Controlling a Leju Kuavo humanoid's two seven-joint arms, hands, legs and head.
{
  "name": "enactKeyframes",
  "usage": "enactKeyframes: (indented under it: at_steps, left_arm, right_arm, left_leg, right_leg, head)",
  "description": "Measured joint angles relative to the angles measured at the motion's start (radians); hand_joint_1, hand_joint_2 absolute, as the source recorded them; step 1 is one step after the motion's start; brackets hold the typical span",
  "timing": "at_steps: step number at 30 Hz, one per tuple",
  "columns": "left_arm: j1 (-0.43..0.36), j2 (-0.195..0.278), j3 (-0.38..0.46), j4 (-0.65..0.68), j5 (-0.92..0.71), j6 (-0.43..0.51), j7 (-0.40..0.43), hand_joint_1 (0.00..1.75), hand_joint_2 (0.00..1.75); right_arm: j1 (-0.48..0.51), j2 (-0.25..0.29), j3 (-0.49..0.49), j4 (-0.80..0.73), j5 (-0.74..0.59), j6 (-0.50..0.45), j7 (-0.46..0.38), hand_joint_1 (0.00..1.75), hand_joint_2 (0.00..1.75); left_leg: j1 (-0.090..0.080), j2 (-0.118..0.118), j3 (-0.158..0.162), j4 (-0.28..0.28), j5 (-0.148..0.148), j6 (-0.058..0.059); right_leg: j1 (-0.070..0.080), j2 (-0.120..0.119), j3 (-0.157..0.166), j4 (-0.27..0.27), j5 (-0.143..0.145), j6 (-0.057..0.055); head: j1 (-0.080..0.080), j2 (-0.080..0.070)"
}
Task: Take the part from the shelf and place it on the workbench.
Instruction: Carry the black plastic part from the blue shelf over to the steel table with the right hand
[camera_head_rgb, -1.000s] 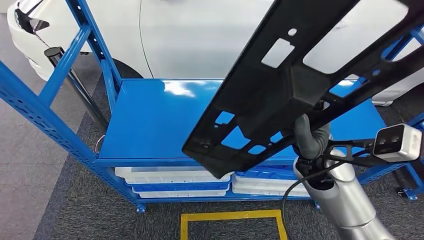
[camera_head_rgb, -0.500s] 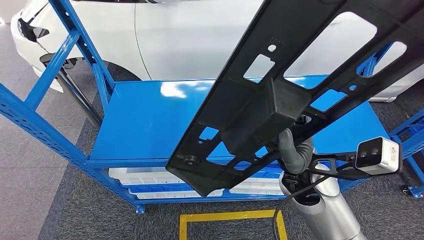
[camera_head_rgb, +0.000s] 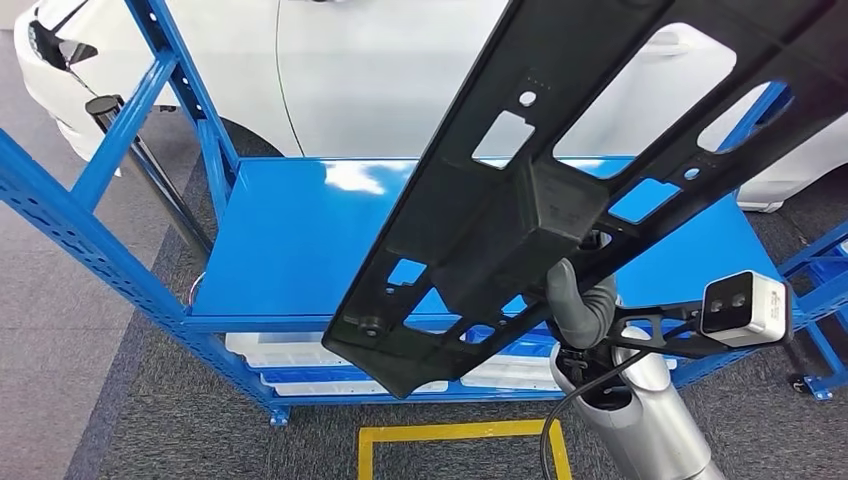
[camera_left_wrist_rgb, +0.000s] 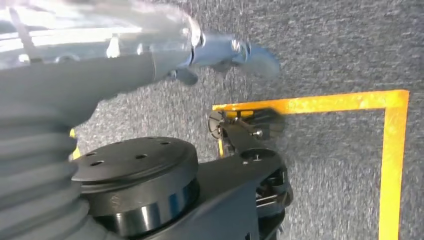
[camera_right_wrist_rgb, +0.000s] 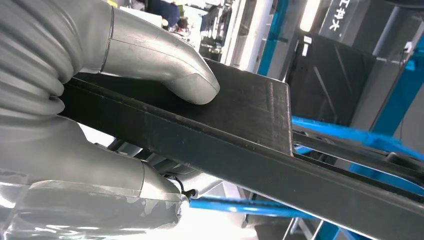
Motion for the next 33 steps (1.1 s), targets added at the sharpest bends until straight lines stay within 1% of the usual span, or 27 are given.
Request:
enactKeyframes:
  at_steps: [1,2,3,4,5,6,7,8,11,12,13,14,16,17,18,19,21,22,23,25,26,27,28,29,31,32,33]
  left_arm:
    - [0.001,0.0,0.002,0.0,0.0,0.0,0.0,0.0,1.75]
    - [0.002,0.0,0.004,0.0,0.0,0.0,0.0,0.0,1.75]
    - [0.002,0.0,0.006,0.0,0.0,0.0,0.0,0.0,1.75]
    - [0.002,0.0,0.008,0.0,0.0,0.0,0.0,0.0,1.75]
    - [0.002,0.0,0.009,0.0,0.0,0.0,0.0,0.0,1.75]
    - [0.002,0.0,0.01,0.0,0.0,0.0,0.0,0.0,1.75]
    - [0.001,0.0,0.012,0.0,0.0,0.0,0.001,0.0,1.75]
    - [0.001,0.0,0.013,0.0,0.0,0.0,0.001,0.0,1.75]
    - [0.0,0.0,0.017,0.0,0.0,0.0,0.002,0.0,1.75]
    - [-0.001,0.0,0.019,0.0,0.0,0.0,0.002,0.0,1.75]
    - [-0.001,0.0,0.021,0.0,0.0,0.0,0.002,0.0,1.75]
    - [-0.001,0.0,0.022,0.0,0.0,0.0,0.002,0.0,1.75]
    - [-0.001,0.0,0.024,0.0,0.0,-0.001,0.002,0.0,1.75]
    - [0.0,0.0,0.025,0.0,0.0,-0.002,0.004,0.0,1.75]
    - [0.0,0.0,0.025,0.0,0.0,-0.004,0.007,0.0,1.75]
    - [0.0,0.0,0.025,0.0,0.0,-0.006,0.01,0.0,1.75]
    - [-0.001,0.0,0.026,0.0,0.0,-0.01,0.015,0.0,1.75]
    - [-0.001,0.001,0.027,0.0,0.0,-0.011,0.017,0.0,1.75]
    - [-0.001,0.001,0.027,0.0,0.0,-0.012,0.018,0.0,1.75]
    - [0.0,0.001,0.028,0.0,0.0,-0.014,0.021,0.0,1.75]
    - [0.001,0.001,0.029,0.0,0.0,-0.014,0.022,0.0,1.75]
    - [0.001,0.001,0.031,0.0,0.0,-0.014,0.023,0.0,1.75]
    - [0.001,0.001,0.033,0.0,0.0,-0.014,0.024,0.0,1.75]
    - [0.0,0.002,0.034,0.0,0.0,-0.013,0.025,0.0,1.75]
    - [0.001,0.002,0.038,0.0,0.0,-0.014,0.026,0.0,1.75]
    - [0.001,0.002,0.039,0.0,0.0,-0.014,0.026,0.0,1.75]
    - [0.002,0.002,0.041,0.0,0.0,-0.014,0.026,0.0,1.75]
  right_arm:
    - [0.001,0.0,0.001,0.003,0.002,-0.001,0.0,1.75,1.75]
    - [0.003,0.001,0.001,0.006,0.003,-0.002,0.0,1.75,1.75]
    - [0.004,0.002,0.002,0.008,0.005,-0.002,-0.001,1.75,1.75]
    - [0.005,0.002,0.002,0.01,0.008,-0.003,-0.002,1.75,1.75]
    - [0.004,0.003,0.002,0.012,0.01,-0.002,-0.004,1.75,1.75]
    - [0.004,0.004,0.002,0.013,0.012,-0.002,-0.006,1.75,1.75]
    - [0.003,0.006,0.002,0.014,0.013,-0.002,-0.008,1.75,1.75]
    - [0.003,0.007,0.002,0.016,0.014,-0.002,-0.01,1.75,1.75]
    - [0.003,0.013,0.003,0.019,0.015,-0.002,-0.011,1.75,1.75]
    - [0.001,0.016,0.003,0.019,0.015,-0.002,-0.011,1.75,1.75]
    - [0.0,0.019,0.003,0.019,0.015,-0.003,-0.011,1.75,1.75]
    - [-0.001,0.023,0.003,0.019,0.015,-0.003,-0.01,1.75,1.75]
    - [-0.003,0.029,0.003,0.02,0.015,-0.008,-0.005,1.75,1.75]
    - [-0.004,0.031,0.003,0.02,0.014,-0.012,0.002,1.75,1.75]
    - [-0.006,0.033,0.003,0.02,0.014,-0.018,0.011,1.75,1.75]
    - [-0.01,0.036,0.003,0.021,0.012,-0.025,0.02,1.75,1.75]
    - [-0.02,0.041,0.003,0.021,0.01,-0.035,0.034,1.75,1.75]
    - [-0.025,0.042,0.003,0.021,0.01,-0.038,0.037,1.75,1.75]
    - [-0.028,0.043,0.003,0.021,0.009,-0.039,0.04,1.75,1.75]
    - [-0.032,0.044,0.004,0.021,0.008,-0.041,0.042,1.75,1.75]
    - [-0.034,0.044,0.004,0.022,0.008,-0.044,0.043,1.75,1.75]
    - [-0.036,0.044,0.005,0.022,0.006,-0.048,0.043,1.75,1.75]
    - [-0.039,0.044,0.005,0.022,0.005,-0.051,0.043,1.75,1.75]
    - [-0.042,0.044,0.005,0.024,0.004,-0.054,0.043,1.75,1.75]
    - [-0.045,0.044,0.006,0.029,0.003,-0.058,0.044,1.75,1.75]
    - [-0.044,0.044,0.007,0.032,0.002,-0.06,0.045,1.75,1.75]
    - [-0.044,0.044,0.008,0.035,0.002,-0.064,0.046,1.75,1.75]
  left_leg:
    - [0.0,0.0,-0.001,0.0,0.0,0.001]
    - [0.0,0.0,-0.001,0.001,0.0,0.001]
    - [0.0,0.0,-0.001,0.002,-0.001,0.0]
    - [0.0,-0.001,0.0,0.003,-0.002,-0.001]
    - [0.0,-0.002,0.001,0.006,-0.004,-0.004]
    - [-0.001,-0.002,0.0,0.01,-0.007,-0.008]
    - [-0.003,-0.003,-0.002,0.013,-0.009,-0.013]
    - [-0.005,-0.003,-0.004,0.016,-0.011,-0.018]
    - [-0.005,-0.002,-0.005,0.017,-0.014,-0.034]
    - [-0.003,-0.002,-0.009,0.028,-0.023,-0.04]
    - [-0.002,-0.001,-0.021,0.057,-0.042,-0.045]
    - [0.0,-0.001,-0.043,0.107,-0.071,-0.05]
    - [0.002,-0.001,-0.106,0.241,-0.131,-0.057]
    - [0.002,-0.001,-0.13,0.289,-0.143,-0.059]
    - [0.003,-0.001,-0.138,0.303,-0.136,-0.059]
    - [0.003,-0.001,-0.127,0.276,-0.111,-0.057]
    - [0.002,-0.001,-0.064,0.141,-0.041,-0.048]
    - [0.001,-0.002,-0.034,0.079,-0.019,-0.043]
    - [-0.001,-0.002,-0.015,0.039,-0.009,-0.038]
    - [-0.005,-0.003,-0.009,0.021,-0.009,-0.03]
    - [-0.003,-0.003,-0.01,0.018,-0.006,-0.024]
    - [-0.001,-0.003,-0.009,0.013,-0.002,-0.017]
    - [0.002,-0.002,-0.008,0.007,0.003,-0.011]
    - [0.003,-0.001,-0.008,0.003,0.006,-0.006]
    - [0.001,0.0,-0.012,0.003,0.009,-0.001]
    - [0.0,0.001,-0.014,0.004,0.01,-0.001]
    - [0.0,0.001,-0.016,0.006,0.01,0.0]
  right_leg:
    - [-0.002,0.0,-0.031,0.064,-0.023,0.003]
    - [-0.003,0.0,-0.05,0.102,-0.03,0.005]
    - [-0.005,-0.001,-0.052,0.103,-0.017,0.007]
    - [-0.007,-0.001,-0.033,0.063,0.012,0.007]
    - [-0.009,-0.001,-0.001,-0.004,0.05,0.007]
    - [-0.009,-0.002,0.032,-0.074,0.078,0.005]
    - [-0.007,-0.002,0.057,-0.128,0.096,0.001]
    - [-0.005,-0.001,0.069,-0.158,0.103,-0.004]
    - [-0.003,0.001,0.07,-0.17,0.103,-0.021]
    - [-0.005,0.001,0.072,-0.173,0.105,-0.028]
    - [-0.007,0.0,0.073,-0.176,0.106,-0.034]
    - [-0.007,-0.002,0.074,-0.178,0.107,-0.038]
    - [-0.006,-0.003,0.074,-0.177,0.106,-0.042]
    - [-0.005,-0.003,0.074,-0.177,0.106,-0.043]
    - [-0.004,-0.002,0.075,-0.176,0.105,-0.043]
    - [-0.004,-0.001,0.076,-0.175,0.105,-0.043]
    - [-0.003,0.001,0.08,-0.175,0.102,-0.04]
    - [-0.001,0.002,0.081,-0.173,0.101,-0.036]
    - [0.0,0.002,0.08,-0.172,0.101,-0.031]
    - [0.002,0.002,0.078,-0.173,0.103,-0.02]
    - [0.002,0.002,0.077,-0.174,0.103,-0.014]
    - [0.002,0.002,0.075,-0.169,0.096,-0.009]
    - [0.001,0.001,0.066,-0.148,0.08,-0.005]
    - [0.0,0.001,0.047,-0.104,0.051,-0.002]
    - [-0.002,0.001,-0.011,0.029,-0.017,0.003]
    - [-0.002,0.001,-0.035,0.084,-0.037,0.005]
    - [-0.002,0.0,-0.043,0.107,-0.037,0.006]
  head:
    - [0.0,0.0]
    - [0.0,0.0]
    - [0.0,0.0]
    - [0.0,0.0]
    - [0.0,0.0]
    - [0.0,0.0]
    - [0.0,0.0]
    - [0.0,0.0]
    - [0.0,0.0]
    - [0.0,0.0]
    - [0.0,0.0]
    - [0.0,0.0]
    - [0.0,0.0]
    - [0.0,0.0]
    - [0.0,0.0]
    - [0.0,0.0]
    - [0.0,0.0]
    - [0.0,0.0]
    - [0.0,0.0]
    - [0.0,0.0]
    - [0.0,0.0]
    - [0.0,0.0]
    - [0.0,0.0]
    - [0.0,0.0]
    - [0.0,0.0]
    - [0.0,0.0]
    - [0.0,0.0]
